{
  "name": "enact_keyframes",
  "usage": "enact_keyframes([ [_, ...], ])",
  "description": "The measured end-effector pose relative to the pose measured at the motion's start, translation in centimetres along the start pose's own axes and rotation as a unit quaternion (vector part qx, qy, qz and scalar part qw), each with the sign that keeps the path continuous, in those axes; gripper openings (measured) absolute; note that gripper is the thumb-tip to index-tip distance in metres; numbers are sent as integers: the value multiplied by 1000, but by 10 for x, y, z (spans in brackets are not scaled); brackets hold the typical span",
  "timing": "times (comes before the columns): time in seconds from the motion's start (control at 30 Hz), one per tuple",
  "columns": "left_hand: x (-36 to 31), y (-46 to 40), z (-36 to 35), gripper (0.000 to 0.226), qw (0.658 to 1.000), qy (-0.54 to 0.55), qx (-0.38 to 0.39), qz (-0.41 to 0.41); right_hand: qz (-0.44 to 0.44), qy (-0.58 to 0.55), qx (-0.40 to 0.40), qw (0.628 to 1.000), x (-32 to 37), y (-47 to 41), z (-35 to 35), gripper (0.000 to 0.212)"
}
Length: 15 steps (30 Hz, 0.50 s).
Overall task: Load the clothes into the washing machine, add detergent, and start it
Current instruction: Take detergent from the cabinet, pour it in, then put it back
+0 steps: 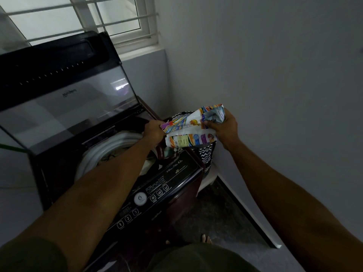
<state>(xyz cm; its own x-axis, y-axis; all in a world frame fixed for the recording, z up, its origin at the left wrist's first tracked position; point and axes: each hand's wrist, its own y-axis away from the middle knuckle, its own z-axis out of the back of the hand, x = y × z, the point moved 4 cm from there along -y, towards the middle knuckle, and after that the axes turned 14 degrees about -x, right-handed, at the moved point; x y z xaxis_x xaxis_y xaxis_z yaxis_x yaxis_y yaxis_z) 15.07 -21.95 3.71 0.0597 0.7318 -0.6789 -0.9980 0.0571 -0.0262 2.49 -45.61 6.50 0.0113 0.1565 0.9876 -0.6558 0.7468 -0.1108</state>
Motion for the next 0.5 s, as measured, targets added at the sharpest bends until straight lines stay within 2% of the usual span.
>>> enact_keyframes([
  [0.13, -1, 0, -1, 20, 999, 29, -7, -15, 3, -3, -2, 1000, 3, 1, -1, 38],
  [0.23, 0, -2, -1, 36, 998, 61, -19, -3, 1, 0, -6, 1000, 4, 0, -2, 39],
  [0.37, -2, -6, 0, 19, 1000, 7, -9, -14, 6, 9, -12, 1000, 5, -2, -1, 39],
  [0.5, 4, -12, -1, 13, 1000, -8, -11, -2, 2, 9, -3, 1000, 5, -5, -2, 38],
])
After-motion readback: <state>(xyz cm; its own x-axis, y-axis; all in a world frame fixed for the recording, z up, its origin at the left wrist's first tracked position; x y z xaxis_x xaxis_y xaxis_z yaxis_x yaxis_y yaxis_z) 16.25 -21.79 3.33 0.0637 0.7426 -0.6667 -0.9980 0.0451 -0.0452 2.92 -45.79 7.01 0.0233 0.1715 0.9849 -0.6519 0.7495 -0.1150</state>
